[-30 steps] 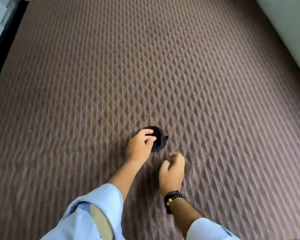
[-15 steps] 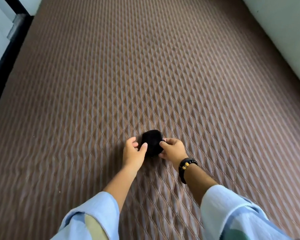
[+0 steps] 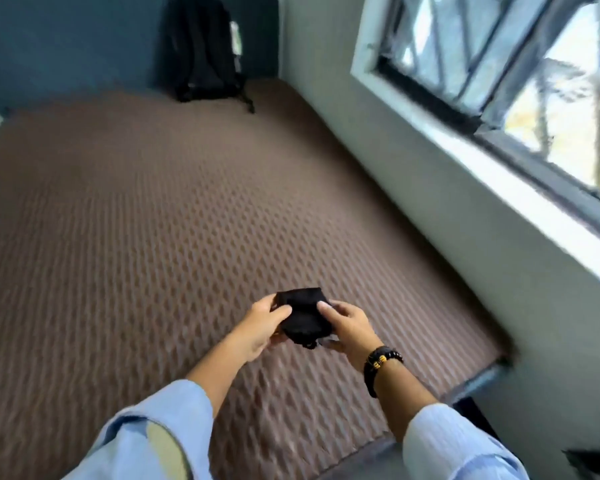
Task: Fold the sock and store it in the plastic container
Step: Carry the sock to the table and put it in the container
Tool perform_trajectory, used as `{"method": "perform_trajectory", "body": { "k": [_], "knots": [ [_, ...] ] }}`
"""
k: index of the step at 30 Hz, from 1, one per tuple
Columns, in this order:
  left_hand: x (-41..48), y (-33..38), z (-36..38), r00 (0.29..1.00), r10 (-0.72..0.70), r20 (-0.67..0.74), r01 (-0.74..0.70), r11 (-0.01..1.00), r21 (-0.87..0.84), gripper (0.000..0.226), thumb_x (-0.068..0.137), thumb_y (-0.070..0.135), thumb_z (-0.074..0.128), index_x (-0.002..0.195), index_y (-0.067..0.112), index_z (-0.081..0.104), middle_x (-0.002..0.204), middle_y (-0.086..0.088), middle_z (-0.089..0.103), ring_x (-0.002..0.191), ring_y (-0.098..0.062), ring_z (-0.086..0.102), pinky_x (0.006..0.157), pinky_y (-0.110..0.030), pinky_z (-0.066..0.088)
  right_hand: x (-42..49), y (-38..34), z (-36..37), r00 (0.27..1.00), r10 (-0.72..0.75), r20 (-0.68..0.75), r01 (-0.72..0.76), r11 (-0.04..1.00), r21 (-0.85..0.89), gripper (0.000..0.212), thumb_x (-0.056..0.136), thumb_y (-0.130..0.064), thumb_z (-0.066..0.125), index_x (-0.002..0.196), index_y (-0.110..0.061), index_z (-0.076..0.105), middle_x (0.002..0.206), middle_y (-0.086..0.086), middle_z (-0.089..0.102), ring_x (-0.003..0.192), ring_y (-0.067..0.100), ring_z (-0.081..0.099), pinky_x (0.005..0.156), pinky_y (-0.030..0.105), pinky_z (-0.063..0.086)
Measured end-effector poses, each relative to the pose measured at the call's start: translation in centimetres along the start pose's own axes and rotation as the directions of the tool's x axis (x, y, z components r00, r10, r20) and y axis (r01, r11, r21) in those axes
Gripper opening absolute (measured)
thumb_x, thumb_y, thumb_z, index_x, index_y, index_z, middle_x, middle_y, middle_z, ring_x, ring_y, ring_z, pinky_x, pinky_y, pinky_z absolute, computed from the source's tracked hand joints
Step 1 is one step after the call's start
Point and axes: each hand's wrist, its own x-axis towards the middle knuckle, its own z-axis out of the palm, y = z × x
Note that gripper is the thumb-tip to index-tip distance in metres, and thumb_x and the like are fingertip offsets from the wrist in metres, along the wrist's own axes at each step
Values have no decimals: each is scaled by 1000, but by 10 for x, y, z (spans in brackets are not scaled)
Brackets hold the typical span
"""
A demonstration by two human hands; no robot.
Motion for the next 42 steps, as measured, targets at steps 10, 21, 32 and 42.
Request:
{"method": "perform_trajectory", "body": {
  "k": [10,21,32,42],
  "knots": [
    [-194,36,245,826,88,557,-208,966,155,42,103,-9,52,144,-8,47,125,-20,62,94,-20,66,65,-21,61,-277,-18,-192,854,-156,-496,200,979,36,7,100,-7,56,100,-8,63,88,14,56,78,21,56,62,29,48],
    [-403,-27,460,573,-42,819,-386,868,314,43,106,1,53,148,-6,47,136,-35,61,111,-34,66,73,-26,64,-553,80,-343,584,55,-810,213,952,218,6,97,-19,61,94,-15,64,99,6,66,79,16,64,62,27,53],
    [-534,-154,613,473,-32,881,-816,361,451,59,90,7,75,144,5,51,123,-20,71,111,-35,70,99,-48,58,-689,206,-474,384,240,-892,-100,971,218,16,98,-4,56,84,-9,62,98,17,68,89,29,68,72,39,61],
    [-571,-197,631,357,-64,932,-854,-426,298,56,100,21,62,151,15,41,127,-16,69,114,-35,70,93,-45,59,-683,240,-501,397,62,-916,-613,761,-214,28,93,-18,60,118,-4,64,117,19,67,110,36,65,81,38,48]
  ]
}}
